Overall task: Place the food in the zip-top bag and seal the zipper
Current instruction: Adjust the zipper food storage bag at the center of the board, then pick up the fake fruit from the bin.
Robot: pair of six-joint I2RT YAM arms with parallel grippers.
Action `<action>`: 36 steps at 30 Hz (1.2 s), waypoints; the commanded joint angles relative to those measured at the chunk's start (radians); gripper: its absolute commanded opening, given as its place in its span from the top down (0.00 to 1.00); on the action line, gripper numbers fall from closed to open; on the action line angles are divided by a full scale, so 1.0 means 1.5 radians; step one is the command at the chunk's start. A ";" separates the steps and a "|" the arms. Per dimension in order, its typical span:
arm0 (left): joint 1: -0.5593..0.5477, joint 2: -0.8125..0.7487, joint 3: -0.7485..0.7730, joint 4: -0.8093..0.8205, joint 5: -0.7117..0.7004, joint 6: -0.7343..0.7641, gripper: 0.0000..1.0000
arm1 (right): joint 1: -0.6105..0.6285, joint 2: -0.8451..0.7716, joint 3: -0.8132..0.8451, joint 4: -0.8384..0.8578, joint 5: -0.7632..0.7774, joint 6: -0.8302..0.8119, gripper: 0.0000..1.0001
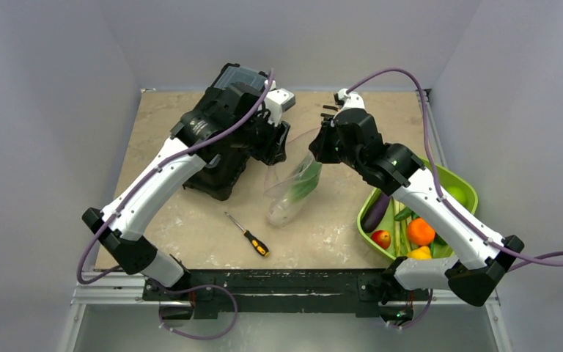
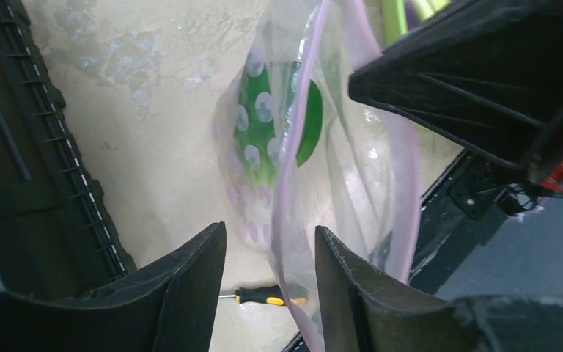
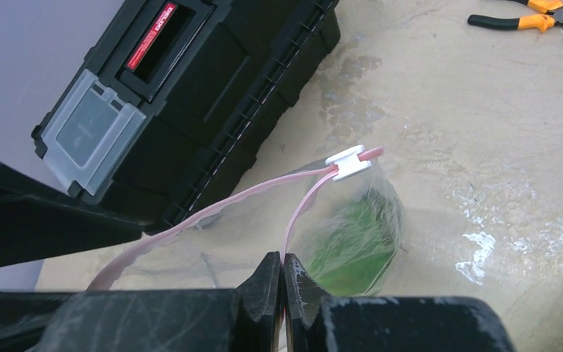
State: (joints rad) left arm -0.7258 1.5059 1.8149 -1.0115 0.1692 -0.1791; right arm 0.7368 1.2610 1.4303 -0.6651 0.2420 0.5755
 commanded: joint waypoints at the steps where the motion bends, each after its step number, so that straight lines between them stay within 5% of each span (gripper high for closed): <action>1: -0.012 0.034 0.051 -0.030 -0.060 0.054 0.58 | -0.001 -0.016 0.025 0.026 -0.018 -0.001 1.00; 4: -0.013 0.049 0.065 -0.036 -0.067 0.064 0.90 | 0.000 -0.020 0.033 0.025 -0.023 -0.005 1.00; 6: -0.013 0.041 0.051 -0.028 -0.073 0.068 1.00 | 0.000 -0.024 0.038 0.018 -0.013 -0.014 1.00; 8: -0.013 0.009 0.007 0.006 -0.076 0.071 1.00 | -0.001 -0.029 0.039 0.001 0.013 -0.025 0.97; 13: -0.010 -0.070 -0.129 0.122 -0.079 0.067 1.00 | -0.001 -0.059 0.043 -0.028 0.036 -0.049 0.55; 17: -0.010 -0.099 -0.168 0.133 -0.130 0.056 1.00 | 0.000 -0.113 0.031 -0.011 0.038 -0.053 0.43; 20: -0.011 -0.111 -0.186 0.147 -0.145 0.047 1.00 | -0.001 -0.169 -0.006 0.002 0.081 -0.054 0.40; 27: -0.010 -0.111 -0.183 0.140 -0.161 0.044 1.00 | -0.011 -0.250 -0.183 0.009 0.363 0.015 0.35; 36: -0.010 -0.115 -0.192 0.147 -0.164 0.047 1.00 | -0.212 -0.194 -0.326 -0.030 0.282 0.143 0.38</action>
State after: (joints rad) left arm -0.7418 1.3643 1.5394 -0.8375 -0.0582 -0.0956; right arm 0.5308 0.9741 0.9810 -0.6643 0.6842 0.6617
